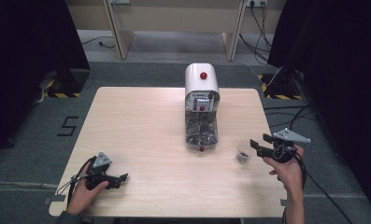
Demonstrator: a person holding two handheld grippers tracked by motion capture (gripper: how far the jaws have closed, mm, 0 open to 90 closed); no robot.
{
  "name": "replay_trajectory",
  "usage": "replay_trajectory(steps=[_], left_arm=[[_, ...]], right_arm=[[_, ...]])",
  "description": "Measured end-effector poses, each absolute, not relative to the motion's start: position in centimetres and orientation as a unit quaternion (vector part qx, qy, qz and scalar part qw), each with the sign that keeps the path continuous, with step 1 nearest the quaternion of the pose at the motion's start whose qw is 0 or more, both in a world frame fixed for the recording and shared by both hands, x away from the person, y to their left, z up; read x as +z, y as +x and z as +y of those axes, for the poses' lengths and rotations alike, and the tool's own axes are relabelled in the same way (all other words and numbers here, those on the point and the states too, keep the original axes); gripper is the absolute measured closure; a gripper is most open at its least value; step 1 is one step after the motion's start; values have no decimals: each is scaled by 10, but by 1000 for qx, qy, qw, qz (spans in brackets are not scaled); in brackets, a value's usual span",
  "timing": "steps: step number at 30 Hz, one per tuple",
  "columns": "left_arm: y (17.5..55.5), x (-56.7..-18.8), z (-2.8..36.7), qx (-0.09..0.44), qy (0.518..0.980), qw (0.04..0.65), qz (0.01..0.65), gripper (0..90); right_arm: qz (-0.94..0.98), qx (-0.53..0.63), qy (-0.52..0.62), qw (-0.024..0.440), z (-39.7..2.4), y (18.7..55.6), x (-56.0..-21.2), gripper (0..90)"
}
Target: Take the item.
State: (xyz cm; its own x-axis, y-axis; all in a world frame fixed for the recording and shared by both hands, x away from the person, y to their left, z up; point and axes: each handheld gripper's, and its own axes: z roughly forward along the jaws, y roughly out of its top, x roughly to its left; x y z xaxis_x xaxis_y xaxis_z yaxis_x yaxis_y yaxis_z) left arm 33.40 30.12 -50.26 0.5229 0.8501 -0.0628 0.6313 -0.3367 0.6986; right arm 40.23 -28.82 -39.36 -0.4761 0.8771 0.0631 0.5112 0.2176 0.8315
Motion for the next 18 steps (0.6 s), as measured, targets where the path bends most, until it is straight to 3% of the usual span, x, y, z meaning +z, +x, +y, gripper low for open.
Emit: replay_trajectory(steps=[18], left_arm=[[334,-503,301,159,802,344,462,0]], right_arm=[[751,412,465,225,-301,387,-395,367]])
